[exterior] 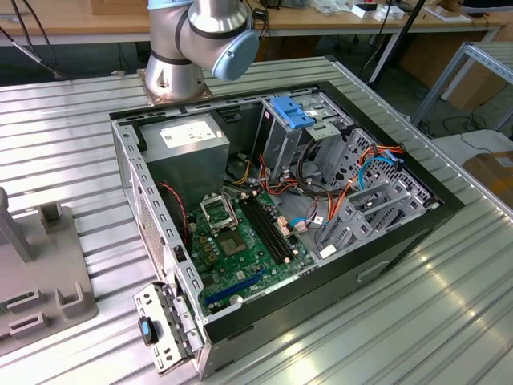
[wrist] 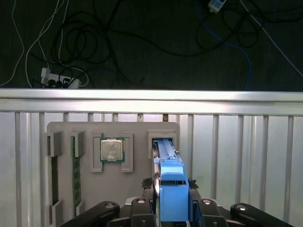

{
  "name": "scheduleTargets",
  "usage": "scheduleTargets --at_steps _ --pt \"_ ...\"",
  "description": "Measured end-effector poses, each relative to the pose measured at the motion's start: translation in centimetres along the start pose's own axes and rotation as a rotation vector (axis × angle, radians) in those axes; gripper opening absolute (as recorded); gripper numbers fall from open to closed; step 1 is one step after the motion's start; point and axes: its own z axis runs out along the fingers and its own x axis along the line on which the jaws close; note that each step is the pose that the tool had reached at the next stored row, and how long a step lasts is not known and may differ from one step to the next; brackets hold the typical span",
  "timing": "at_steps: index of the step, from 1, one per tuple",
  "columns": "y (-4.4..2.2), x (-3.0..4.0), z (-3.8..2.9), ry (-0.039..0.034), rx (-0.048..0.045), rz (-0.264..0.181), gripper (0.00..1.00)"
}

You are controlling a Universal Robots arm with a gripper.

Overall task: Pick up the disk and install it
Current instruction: 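Pick up the disk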

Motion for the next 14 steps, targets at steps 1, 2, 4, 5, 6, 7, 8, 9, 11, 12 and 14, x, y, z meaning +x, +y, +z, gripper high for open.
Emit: scheduleTargets --at_steps 1,2,4,5,6,7,8,9,11,12,14 --pt "-0.01 0.00 -0.38 0.0000 -0.0001 0.000 0.37" --pt "-0.02 0.01 -0.75 0.0000 -0.0001 0.000 0.37" --pt "-0.07 0.03 -2.30 0.0000 -0.0001 0.000 0.37" --pt "-0.10 0.04 -3.27 0.0000 0.0001 0.000 0.37" --pt "-0.12 0.05 -4.02 0.0000 0.0001 0.000 0.37" --pt "-0.14 0.06 -4.52 0.0001 0.0000 0.000 0.37" --pt "-0.16 0.06 -5.11 -0.0001 0.0002 0.000 0.37" --pt "-0.19 0.07 -6.12 0.0000 0.0001 0.000 0.37" --pt "-0.26 0.10 -8.40 0.0000 0.0005 0.000 0.37" --pt "-0.30 0.12 -9.76 0.0000 0.0009 0.000 0.37" --pt "-0.36 0.14 -11.73 0.0000 0.0013 0.000 0.37"
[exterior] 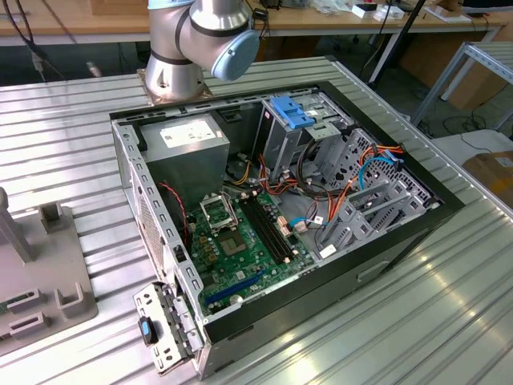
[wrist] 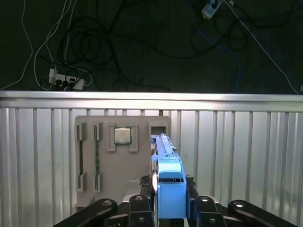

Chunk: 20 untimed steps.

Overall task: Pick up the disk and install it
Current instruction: 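Pick up the disk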

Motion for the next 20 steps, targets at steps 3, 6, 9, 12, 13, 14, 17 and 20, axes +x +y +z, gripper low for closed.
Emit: scheduleTargets --at_steps 3,6,9,12,13,14,17,20 --pt "-0.05 0.02 -1.82 -0.0001 0.0007 0.000 0.37" --pt "-0.11 0.04 -3.43 -0.0001 0.0009 0.000 0.37" --pt "-0.16 0.05 -4.73 0.0000 0.0008 0.000 0.37" --pt "-0.21 0.08 -6.50 0.0000 0.0008 0.000 0.37" --pt "-0.22 0.08 -6.75 0.0000 0.0009 0.000 0.37" --pt "-0.22 0.08 -6.98 0.0000 0.0008 0.000 0.37" --pt "-0.24 0.09 -7.37 -0.0001 0.0008 0.000 0.37" --pt "-0.24 0.09 -7.40 -0.0001 0.0008 0.000 0.37"
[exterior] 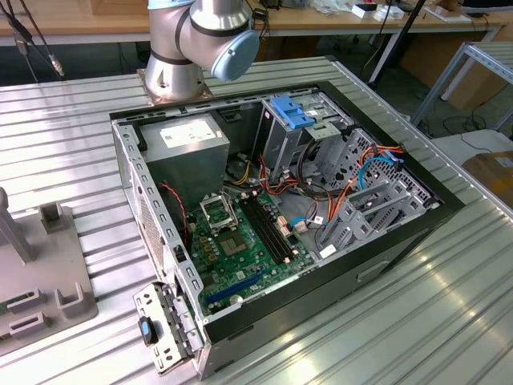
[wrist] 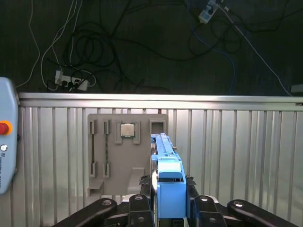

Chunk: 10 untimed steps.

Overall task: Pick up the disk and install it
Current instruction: 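Pick up the disk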

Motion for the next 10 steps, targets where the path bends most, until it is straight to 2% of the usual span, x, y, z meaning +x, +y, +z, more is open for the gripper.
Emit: scheduleTargets --at_steps 5,7,10 --pt "-0.39 -0.01 0.02 -0.0001 0.0000 0.000 0.37" --pt "-0.80 -0.02 0.03 0.0000 0.0000 0.000 0.37" --pt "-2.05 -0.06 0.06 0.0000 -0.0001 0.000 0.37"
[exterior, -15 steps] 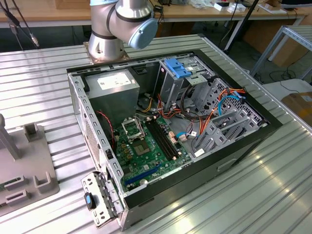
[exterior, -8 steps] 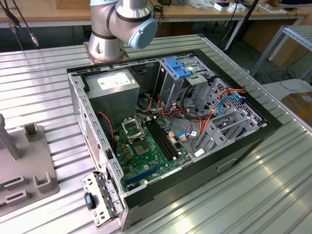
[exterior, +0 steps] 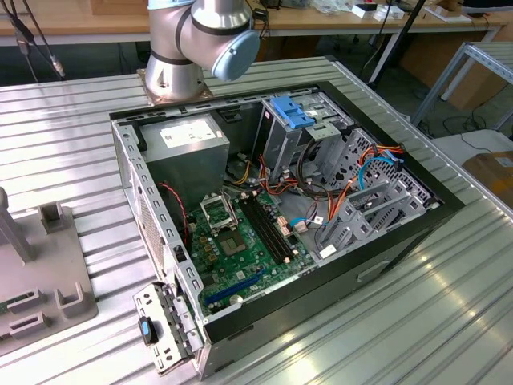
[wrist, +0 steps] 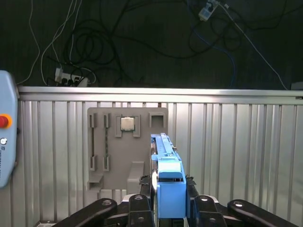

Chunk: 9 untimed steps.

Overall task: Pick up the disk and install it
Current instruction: 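Pick up the disk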

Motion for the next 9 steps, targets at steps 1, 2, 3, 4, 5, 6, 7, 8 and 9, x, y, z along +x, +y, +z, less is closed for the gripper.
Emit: scheduleTargets --at_steps 1,2,3,4,5,6,7,8,9 --pt "-0.24 -0.01 0.01 0.0000 0.0000 0.000 0.37" --pt "-0.60 -0.02 0.03 -0.0001 0.0001 0.000 0.37" --pt "-0.86 -0.03 0.04 -0.0001 0.0002 0.000 0.37" --pt "-1.23 -0.04 0.04 0.0000 0.0000 0.000 0.37" --pt "-1.56 -0.06 0.05 0.0000 -0.0001 0.000 0.37" --pt "-1.88 -0.08 0.06 0.0000 0.0001 0.000 0.37" --pt "-2.51 -0.13 0.09 -0.0001 0.0001 0.000 0.37" --pt "-3.25 -0.17 0.11 0.0000 0.0001 0.000 0.37" --pt "-3.80 -0.21 0.13 -0.0001 0.0002 0.000 0.37"
